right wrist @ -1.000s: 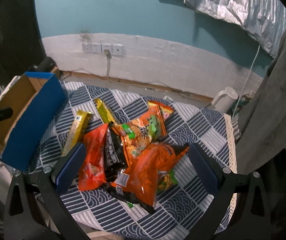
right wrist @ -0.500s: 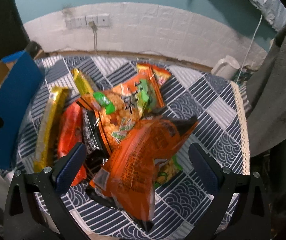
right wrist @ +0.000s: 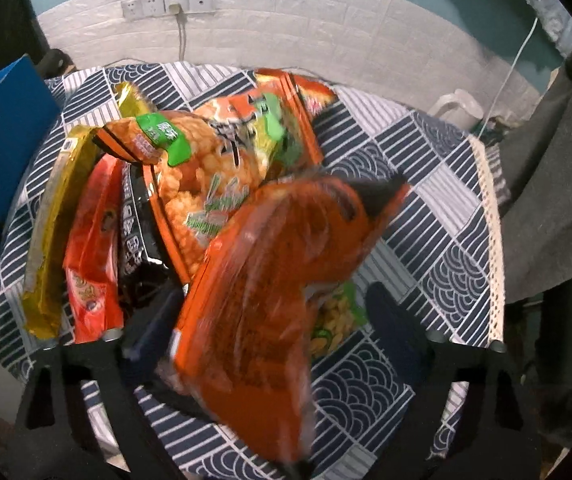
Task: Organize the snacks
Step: 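Grasp the gold wafer bar with the left tool while the right tool grasps the orange chip bag, then carry the gold bar and orange bag over the box and open both tools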
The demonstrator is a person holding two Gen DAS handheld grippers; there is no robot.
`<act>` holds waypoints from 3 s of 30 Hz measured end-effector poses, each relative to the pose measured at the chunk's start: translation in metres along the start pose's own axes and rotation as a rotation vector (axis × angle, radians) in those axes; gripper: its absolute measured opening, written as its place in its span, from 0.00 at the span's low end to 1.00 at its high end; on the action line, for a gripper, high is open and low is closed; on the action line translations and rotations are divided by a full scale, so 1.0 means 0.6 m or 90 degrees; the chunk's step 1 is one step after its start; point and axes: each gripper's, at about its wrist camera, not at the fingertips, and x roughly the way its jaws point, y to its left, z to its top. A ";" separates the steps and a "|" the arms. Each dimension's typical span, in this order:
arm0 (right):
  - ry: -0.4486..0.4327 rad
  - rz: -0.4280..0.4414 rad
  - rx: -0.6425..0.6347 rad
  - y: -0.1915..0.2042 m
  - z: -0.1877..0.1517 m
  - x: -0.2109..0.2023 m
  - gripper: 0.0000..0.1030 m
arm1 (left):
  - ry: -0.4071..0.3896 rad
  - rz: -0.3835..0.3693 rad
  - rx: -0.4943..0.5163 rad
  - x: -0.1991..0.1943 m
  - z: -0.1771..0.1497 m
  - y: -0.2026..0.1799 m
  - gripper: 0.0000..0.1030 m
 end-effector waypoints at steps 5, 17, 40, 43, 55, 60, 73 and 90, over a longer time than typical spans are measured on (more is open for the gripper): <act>0.008 0.032 0.021 -0.023 -0.006 0.005 0.55 | 0.017 -0.008 -0.003 0.021 0.010 -0.009 0.91; -0.009 0.061 0.052 -0.068 -0.027 -0.026 0.49 | 0.066 -0.010 -0.010 0.080 0.018 -0.032 0.91; -0.048 0.060 0.076 -0.106 -0.035 -0.054 0.49 | 0.076 -0.048 0.012 0.108 0.015 -0.033 0.29; -0.057 0.059 0.073 -0.105 -0.032 -0.064 0.49 | 0.069 -0.043 0.017 0.100 0.011 -0.028 0.28; -0.095 0.056 0.058 -0.091 -0.021 -0.105 0.49 | 0.006 -0.035 0.026 0.008 -0.002 -0.016 0.28; -0.113 0.062 0.045 -0.077 -0.012 -0.127 0.49 | -0.031 -0.042 0.024 -0.040 0.001 -0.003 0.28; -0.153 0.085 -0.006 -0.015 0.014 -0.183 0.49 | -0.113 -0.030 0.027 -0.144 -0.006 0.040 0.28; -0.180 0.147 -0.100 0.137 0.082 -0.221 0.49 | -0.175 -0.013 -0.026 -0.212 -0.034 0.152 0.28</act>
